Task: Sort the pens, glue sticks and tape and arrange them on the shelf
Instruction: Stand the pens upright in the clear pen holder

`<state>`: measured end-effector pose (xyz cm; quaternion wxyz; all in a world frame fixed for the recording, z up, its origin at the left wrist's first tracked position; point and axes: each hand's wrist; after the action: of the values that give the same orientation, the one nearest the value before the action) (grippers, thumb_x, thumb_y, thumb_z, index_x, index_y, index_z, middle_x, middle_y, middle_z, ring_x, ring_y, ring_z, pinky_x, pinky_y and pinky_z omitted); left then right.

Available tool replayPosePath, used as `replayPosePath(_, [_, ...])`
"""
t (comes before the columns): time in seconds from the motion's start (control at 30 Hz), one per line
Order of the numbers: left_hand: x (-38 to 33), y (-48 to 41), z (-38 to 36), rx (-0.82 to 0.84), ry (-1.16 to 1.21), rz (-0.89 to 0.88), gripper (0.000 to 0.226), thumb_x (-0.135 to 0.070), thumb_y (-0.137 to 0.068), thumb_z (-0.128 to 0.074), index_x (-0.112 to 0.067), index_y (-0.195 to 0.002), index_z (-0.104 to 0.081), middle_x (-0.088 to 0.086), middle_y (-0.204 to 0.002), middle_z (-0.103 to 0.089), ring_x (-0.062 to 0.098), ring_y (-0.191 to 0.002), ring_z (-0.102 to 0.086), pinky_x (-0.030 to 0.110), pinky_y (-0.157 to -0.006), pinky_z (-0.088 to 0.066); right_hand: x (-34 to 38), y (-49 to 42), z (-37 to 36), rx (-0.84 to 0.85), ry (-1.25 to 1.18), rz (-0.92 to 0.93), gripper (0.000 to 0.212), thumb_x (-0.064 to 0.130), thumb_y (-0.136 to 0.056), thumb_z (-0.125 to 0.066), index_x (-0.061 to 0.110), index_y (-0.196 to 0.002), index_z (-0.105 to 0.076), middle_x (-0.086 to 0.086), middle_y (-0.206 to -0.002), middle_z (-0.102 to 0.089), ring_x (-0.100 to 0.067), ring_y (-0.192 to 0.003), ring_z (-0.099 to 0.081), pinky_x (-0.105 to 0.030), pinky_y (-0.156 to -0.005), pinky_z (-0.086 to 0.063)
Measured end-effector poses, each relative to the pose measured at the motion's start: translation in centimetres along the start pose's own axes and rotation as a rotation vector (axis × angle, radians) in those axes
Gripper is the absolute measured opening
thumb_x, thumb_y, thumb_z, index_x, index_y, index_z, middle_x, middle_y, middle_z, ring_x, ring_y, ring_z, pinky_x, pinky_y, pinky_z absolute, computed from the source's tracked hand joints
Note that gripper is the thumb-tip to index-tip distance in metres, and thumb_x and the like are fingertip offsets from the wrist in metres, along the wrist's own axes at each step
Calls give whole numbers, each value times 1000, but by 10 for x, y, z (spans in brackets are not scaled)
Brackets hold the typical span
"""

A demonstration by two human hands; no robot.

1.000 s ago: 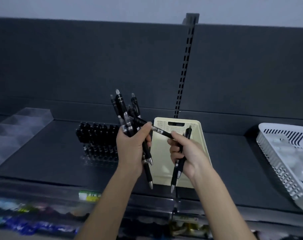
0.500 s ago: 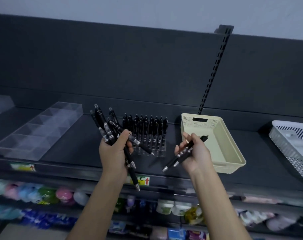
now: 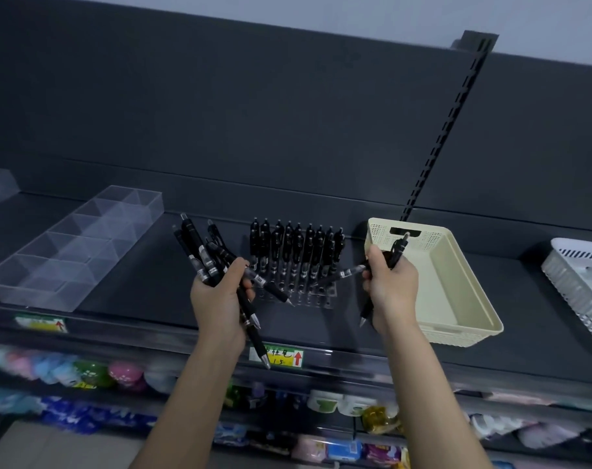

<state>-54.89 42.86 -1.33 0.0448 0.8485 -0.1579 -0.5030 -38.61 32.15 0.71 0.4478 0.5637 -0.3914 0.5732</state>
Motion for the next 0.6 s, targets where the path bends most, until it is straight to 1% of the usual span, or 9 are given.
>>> replayPosePath(0.03, [2,-3,0,-13,5,1,15,-7,-86,-67,-7,-94,-55,3,-71,-64,10,-56,-55,23,-49,-46,-2,-5,-1,-1,87,57,26,27,-92,-58,13,-71,-53,0,-60,-54,-16,-55,-48,-31,-60,-40])
replayPosePath(0.1, [6,-9,1,-43,9,0,17,-7,-86,-68,-8,-96,-55,3,-71,-63,10,-56,-54,23,-49,-46,-4,-13,-2,0,243,152,23,27,-92,-57,11,-77,-55,-1,-67,-58,-20,-65,-52,-30,-67,-39])
replayPosePath(0.17, [11,-13,0,-55,20,2,17,-7,-86,-68,-7,-97,-55,3,-70,-61,10,-55,-53,23,-48,-45,-4,-20,-2,7,344,238,19,25,-93,-56,10,-82,-55,-4,-75,-60,-23,-73,-54,-30,-69,-38])
replayPosePath(0.23, [16,-17,-3,-67,31,5,17,-7,-86,-68,-7,-97,-54,3,-71,-61,10,-54,-53,23,-47,-45,-3,-29,-4,33,401,294,18,25,-93,-57,10,-83,-54,-7,-80,-61,-25,-77,-54,-30,-69,-37])
replayPosePath(0.33, [22,-22,-7,-93,43,3,19,-8,-85,-68,-8,-99,-54,3,-71,-61,11,-55,-53,24,-48,-45,-5,-39,-8,96,500,354,21,26,-93,-57,8,-83,-56,-7,-82,-61,-23,-76,-52,-27,-64,-29])
replayPosePath(0.43, [24,-26,-10,-97,50,-13,20,-8,-85,-68,-8,-100,-54,2,-71,-61,11,-55,-53,24,-48,-45,-9,-48,-13,153,605,446,28,29,-93,-58,2,-86,-58,-10,-85,-60,-24,-76,-50,-29,-61,-23])
replayPosePath(0.5, [24,-28,-10,-102,60,-30,20,-8,-85,-68,-8,-100,-54,1,-69,-61,10,-55,-54,22,-47,-45,-11,-51,-17,176,643,489,27,29,-92,-59,4,-83,-56,-10,-84,-59,-23,-74,-47,-29,-60,-20])
replayPosePath(0.6, [25,-32,-8,-120,76,-39,22,-8,-85,-69,-7,-101,-55,2,-70,-61,9,-55,-54,21,-47,-45,-14,-51,-19,210,673,484,25,27,-87,-66,12,-78,-49,-8,-79,-58,-24,-72,-47,-29,-59,-21])
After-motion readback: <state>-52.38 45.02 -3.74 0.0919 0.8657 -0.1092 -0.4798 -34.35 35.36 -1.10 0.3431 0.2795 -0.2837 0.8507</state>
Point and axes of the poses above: each hand's wrist, its own y-axis away from the middle knuckle, its own z-axis out of the back of the hand, x = y × z
